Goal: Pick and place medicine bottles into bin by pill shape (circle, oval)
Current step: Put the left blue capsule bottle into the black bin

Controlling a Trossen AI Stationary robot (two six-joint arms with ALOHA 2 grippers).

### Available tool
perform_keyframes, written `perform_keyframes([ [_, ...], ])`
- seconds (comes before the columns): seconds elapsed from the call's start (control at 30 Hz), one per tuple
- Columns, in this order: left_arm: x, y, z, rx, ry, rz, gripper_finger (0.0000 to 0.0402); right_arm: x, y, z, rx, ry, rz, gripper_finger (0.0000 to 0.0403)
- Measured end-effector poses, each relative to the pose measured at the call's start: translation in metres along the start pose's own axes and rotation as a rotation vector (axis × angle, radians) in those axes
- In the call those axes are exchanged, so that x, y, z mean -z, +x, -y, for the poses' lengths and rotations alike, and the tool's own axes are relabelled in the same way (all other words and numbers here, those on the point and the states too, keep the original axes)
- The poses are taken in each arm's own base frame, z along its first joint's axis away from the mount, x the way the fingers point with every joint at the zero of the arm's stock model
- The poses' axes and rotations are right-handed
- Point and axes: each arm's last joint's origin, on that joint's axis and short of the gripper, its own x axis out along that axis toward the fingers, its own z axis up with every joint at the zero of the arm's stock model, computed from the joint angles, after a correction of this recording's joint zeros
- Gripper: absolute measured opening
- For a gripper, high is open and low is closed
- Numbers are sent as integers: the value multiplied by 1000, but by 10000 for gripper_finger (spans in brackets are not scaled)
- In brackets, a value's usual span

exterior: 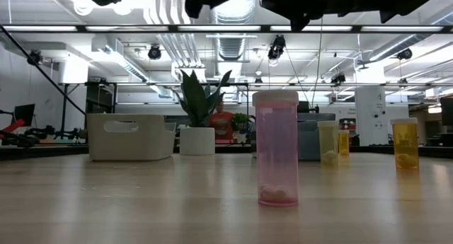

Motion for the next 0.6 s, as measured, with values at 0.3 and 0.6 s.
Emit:
perform_keyframes([
  [0.3, 9, 11, -1, 19, -42, 88, 203, 0, 0, 1, 3, 0, -1, 102],
  [0.6, 8, 14, -4, 30, -40, 91, 203, 0, 0, 1, 3, -1, 0, 102],
])
